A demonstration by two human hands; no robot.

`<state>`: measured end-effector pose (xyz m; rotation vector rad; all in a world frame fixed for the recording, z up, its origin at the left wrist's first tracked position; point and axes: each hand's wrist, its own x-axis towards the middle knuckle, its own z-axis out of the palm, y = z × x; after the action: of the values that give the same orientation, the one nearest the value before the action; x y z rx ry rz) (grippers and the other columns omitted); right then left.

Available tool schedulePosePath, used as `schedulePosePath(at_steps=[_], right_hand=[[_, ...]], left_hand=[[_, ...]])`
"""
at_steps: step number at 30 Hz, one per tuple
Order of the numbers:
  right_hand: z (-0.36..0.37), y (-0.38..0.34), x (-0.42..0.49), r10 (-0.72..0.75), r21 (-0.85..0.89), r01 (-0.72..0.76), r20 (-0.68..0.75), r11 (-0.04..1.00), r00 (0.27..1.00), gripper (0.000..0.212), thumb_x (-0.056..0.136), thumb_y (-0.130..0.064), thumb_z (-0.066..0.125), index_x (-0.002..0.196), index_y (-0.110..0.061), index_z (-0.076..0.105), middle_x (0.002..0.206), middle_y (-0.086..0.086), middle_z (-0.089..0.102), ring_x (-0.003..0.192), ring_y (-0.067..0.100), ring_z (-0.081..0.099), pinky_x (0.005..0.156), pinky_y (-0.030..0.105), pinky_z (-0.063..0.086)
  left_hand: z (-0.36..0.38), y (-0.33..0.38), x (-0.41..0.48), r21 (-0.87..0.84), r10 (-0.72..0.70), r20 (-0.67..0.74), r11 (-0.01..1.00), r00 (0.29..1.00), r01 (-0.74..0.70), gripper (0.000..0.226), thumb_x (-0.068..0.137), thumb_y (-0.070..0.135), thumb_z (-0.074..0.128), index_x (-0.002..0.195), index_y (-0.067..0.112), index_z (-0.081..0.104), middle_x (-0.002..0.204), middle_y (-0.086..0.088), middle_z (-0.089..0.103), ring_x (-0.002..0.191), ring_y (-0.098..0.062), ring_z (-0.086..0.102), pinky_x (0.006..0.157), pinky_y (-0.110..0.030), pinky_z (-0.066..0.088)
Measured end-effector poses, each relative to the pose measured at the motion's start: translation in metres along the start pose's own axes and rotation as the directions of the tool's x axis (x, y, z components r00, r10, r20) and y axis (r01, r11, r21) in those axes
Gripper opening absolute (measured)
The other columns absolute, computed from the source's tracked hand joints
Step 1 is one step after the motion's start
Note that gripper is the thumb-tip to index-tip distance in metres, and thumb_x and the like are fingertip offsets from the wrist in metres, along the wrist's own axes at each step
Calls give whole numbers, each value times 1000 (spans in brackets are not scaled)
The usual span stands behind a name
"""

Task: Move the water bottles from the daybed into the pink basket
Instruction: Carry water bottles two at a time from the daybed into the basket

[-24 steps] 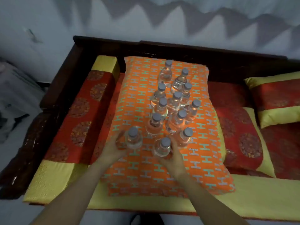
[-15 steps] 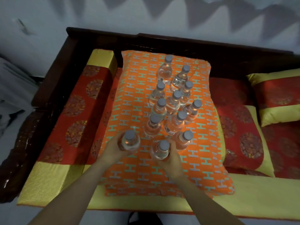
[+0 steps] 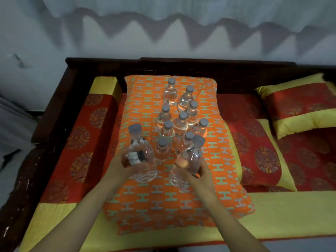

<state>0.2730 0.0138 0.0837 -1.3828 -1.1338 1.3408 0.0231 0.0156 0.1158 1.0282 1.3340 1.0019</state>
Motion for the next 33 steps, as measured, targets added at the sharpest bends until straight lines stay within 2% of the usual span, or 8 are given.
schedulePosePath(at_steps=[3,7,10,15,19,24,29,33], right_hand=[[-25,-15,-14,-10,9,11,-104,1000,994,34,69,-7,83,96,-11,64,79,-3,66,70,2,60,61,13,47],[-88,-38,-50,-20,2,22,-247,1000,969,43,62,-25,86,100,-22,66,85,-11,71,78,1,64,65,13,49],[-150,-51,-87,-4,-7,1,-372,1000,928,31,69,-22,83,96,-26,67,86,-4,72,78,7,65,64,17,50],[-260,-66,-158,7,-47,-46,-618,998,786,32,70,-23,84,91,-13,62,87,9,70,75,14,63,67,32,50],[-343,-65,-220,44,-16,-87,-764,996,644,39,70,-23,83,96,-6,60,86,6,72,75,17,65,62,30,52],[-446,-58,-287,60,14,-87,-833,996,550,52,69,-30,83,117,-25,63,99,11,67,92,27,65,81,45,56],[-566,-59,-350,63,40,-55,-852,998,519,41,68,-30,84,105,-31,65,84,7,67,77,16,68,62,27,54],[-646,-49,-392,85,72,-46,-880,996,468,44,70,-30,82,110,-28,64,87,11,64,84,23,68,73,35,57]], left_hand=[[25,22,-3,11,54,55,998,997,-55,60,53,31,82,109,16,64,98,-12,71,90,-26,68,75,-39,54],[81,48,2,29,111,138,993,984,-116,52,51,26,89,97,18,67,79,4,73,72,-8,66,64,-21,54],[138,64,8,49,151,182,986,972,-162,37,58,15,87,87,19,65,71,4,70,63,0,62,59,-15,51],[246,86,-4,45,113,322,990,940,-134,43,64,5,85,100,8,63,90,-14,63,80,-22,61,77,-41,53],[333,96,-28,36,100,430,991,897,-128,38,66,1,82,96,13,63,86,-6,68,68,-6,66,61,-17,54],[453,107,-66,38,58,540,995,839,-93,38,67,4,82,99,16,63,95,-7,73,83,-18,68,73,-29,54],[598,106,-109,27,49,594,996,803,-80,35,69,7,80,101,13,65,91,-3,74,71,-9,70,58,-19,54],[693,96,-136,46,18,634,997,773,-61,33,70,8,80,100,12,66,91,-6,75,76,-15,71,65,-26,56]])
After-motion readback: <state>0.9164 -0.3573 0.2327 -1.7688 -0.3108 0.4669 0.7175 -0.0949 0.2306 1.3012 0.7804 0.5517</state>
